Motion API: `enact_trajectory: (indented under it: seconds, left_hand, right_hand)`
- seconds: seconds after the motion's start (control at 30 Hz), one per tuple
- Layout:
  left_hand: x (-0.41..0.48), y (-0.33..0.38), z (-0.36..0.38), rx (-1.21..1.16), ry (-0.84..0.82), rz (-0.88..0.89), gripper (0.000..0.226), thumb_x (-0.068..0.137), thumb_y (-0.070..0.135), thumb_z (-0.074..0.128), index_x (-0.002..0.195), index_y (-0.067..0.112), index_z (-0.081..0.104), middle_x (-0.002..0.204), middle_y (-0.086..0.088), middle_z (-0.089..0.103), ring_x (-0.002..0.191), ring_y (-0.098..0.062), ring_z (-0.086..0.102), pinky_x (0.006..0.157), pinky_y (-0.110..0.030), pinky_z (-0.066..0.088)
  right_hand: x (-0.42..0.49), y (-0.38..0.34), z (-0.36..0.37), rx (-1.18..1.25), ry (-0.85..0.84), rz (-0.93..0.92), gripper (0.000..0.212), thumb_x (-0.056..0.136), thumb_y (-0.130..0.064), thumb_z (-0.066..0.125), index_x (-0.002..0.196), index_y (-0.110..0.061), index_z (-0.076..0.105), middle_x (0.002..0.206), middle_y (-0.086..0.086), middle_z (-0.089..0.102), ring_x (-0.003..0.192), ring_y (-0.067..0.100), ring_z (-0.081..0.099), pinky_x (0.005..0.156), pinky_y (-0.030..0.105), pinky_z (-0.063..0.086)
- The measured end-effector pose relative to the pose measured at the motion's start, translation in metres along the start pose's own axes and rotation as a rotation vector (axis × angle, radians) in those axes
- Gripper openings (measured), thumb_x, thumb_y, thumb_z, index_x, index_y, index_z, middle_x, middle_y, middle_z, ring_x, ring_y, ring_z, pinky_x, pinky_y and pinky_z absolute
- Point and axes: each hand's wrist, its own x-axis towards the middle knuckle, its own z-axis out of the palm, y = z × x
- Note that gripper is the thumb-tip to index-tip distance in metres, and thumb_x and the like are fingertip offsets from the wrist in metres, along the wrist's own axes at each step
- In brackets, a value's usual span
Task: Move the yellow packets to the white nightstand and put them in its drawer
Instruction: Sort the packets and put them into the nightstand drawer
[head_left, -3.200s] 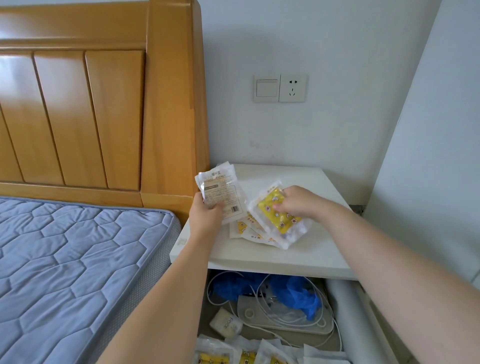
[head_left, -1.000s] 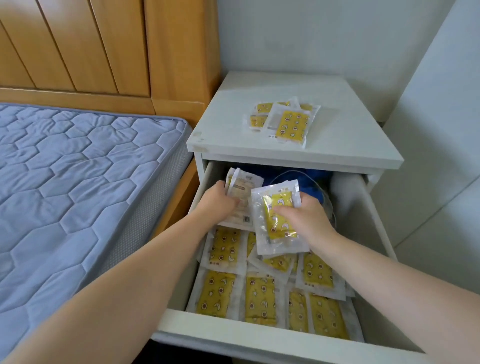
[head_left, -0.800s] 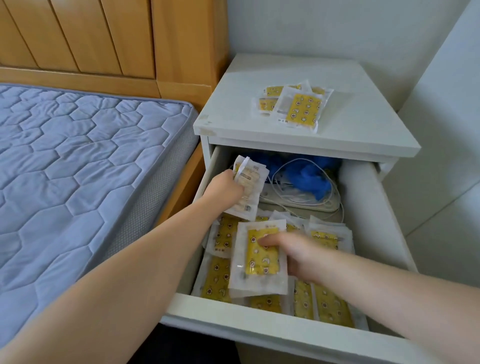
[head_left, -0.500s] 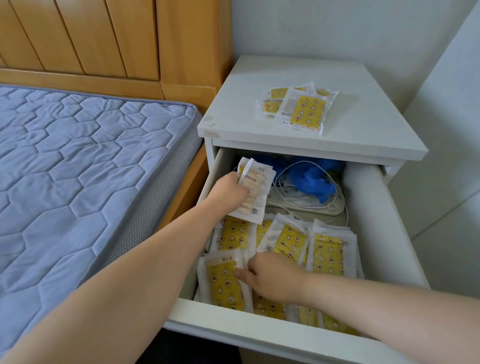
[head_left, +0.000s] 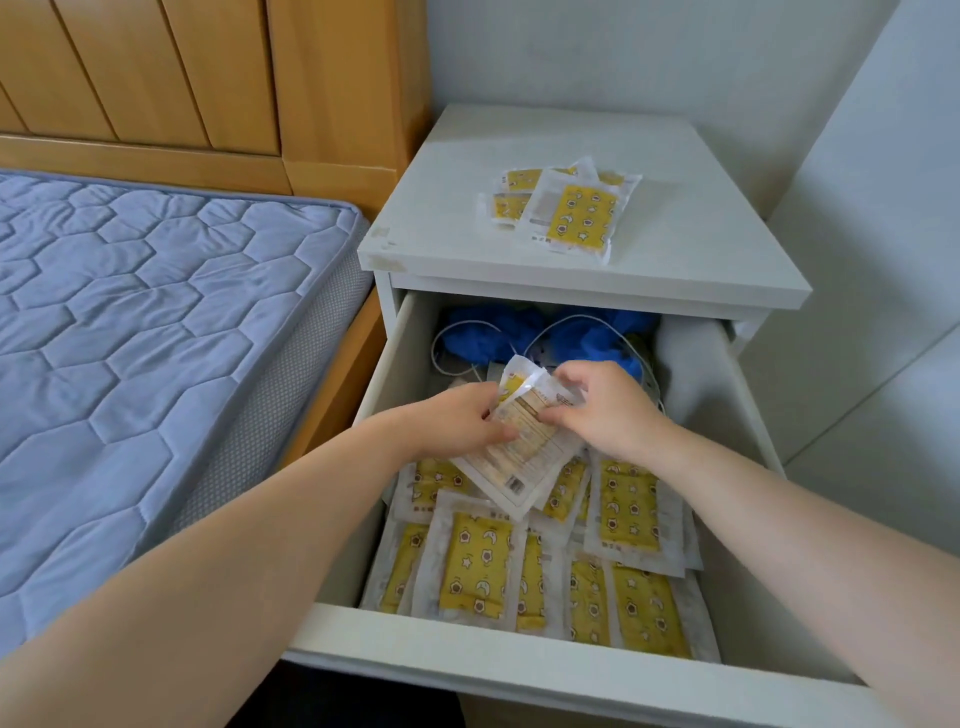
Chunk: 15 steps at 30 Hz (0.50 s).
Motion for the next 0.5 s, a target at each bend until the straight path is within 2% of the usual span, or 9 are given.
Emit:
enact_trajectory:
  seconds: [0.1, 0.2, 0.3, 0.37, 0.4, 0.5]
  left_hand:
    - [0.001, -0.001, 0.005, 0.085, -0.041, -0.014, 0.038, 0.086, 0.029, 0.069, 0.121, 0.023, 0.054, 0.114, 0.008, 0.064, 0.103, -0.008, 0.062, 0.095, -0.031, 0.05]
    - [0.001, -0.006, 0.017, 0.466, -0.138, -0.048, 0.06, 0.076, 0.042, 0.076, 0.127, 0.024, 0.051, 0.121, 0.007, 0.057, 0.105, -0.012, 0.054, 0.094, -0.03, 0.046]
    - [0.002, -0.009, 0.029, 0.837, -0.286, -0.04, 0.065, 0.069, 0.046, 0.08, 0.124, 0.023, 0.054, 0.12, 0.002, 0.053, 0.108, -0.018, 0.048, 0.092, -0.033, 0.045]
    - [0.002, -0.007, 0.03, 1.002, -0.338, -0.017, 0.063, 0.067, 0.045, 0.082, 0.119, 0.021, 0.055, 0.118, -0.001, 0.05, 0.108, -0.021, 0.047, 0.092, -0.036, 0.045]
    - [0.003, -0.005, 0.029, 1.057, -0.36, -0.014, 0.062, 0.067, 0.045, 0.082, 0.117, 0.02, 0.055, 0.118, -0.002, 0.05, 0.108, -0.021, 0.046, 0.092, -0.036, 0.045]
    - [0.001, -0.003, 0.027, 1.191, -0.419, -0.03, 0.059, 0.071, 0.04, 0.081, 0.118, 0.018, 0.054, 0.121, -0.004, 0.048, 0.112, -0.024, 0.044, 0.086, -0.034, 0.043]
  right_hand:
    - [0.001, 0.006, -0.01, -0.071, 0.01, 0.027, 0.017, 0.076, -0.019, 0.077, 0.082, -0.007, 0.067, 0.082, 0.005, 0.065, 0.074, 0.015, 0.057, 0.063, 0.026, 0.041]
    - [0.003, 0.018, -0.021, -0.195, -0.087, 0.144, 0.02, 0.076, -0.018, 0.077, 0.078, -0.002, 0.064, 0.077, 0.011, 0.059, 0.067, 0.016, 0.05, 0.057, 0.027, 0.035]
    - [0.001, 0.026, -0.024, -0.315, -0.257, 0.226, 0.022, 0.078, -0.02, 0.074, 0.074, -0.002, 0.062, 0.067, 0.003, 0.048, 0.06, 0.013, 0.042, 0.052, 0.025, 0.029]
    - [0.0, 0.026, -0.022, -0.402, -0.394, 0.239, 0.028, 0.081, -0.022, 0.071, 0.061, -0.014, 0.053, 0.06, -0.004, 0.044, 0.056, 0.011, 0.041, 0.049, 0.023, 0.029]
    - [-0.001, 0.026, -0.021, -0.458, -0.47, 0.229, 0.029, 0.082, -0.024, 0.07, 0.061, -0.018, 0.052, 0.06, -0.005, 0.045, 0.057, 0.011, 0.043, 0.05, 0.023, 0.031]
    - [-0.006, 0.025, -0.012, -0.638, -0.649, 0.189, 0.013, 0.083, -0.025, 0.069, 0.077, -0.017, 0.059, 0.068, -0.005, 0.052, 0.071, 0.016, 0.052, 0.055, 0.023, 0.037]
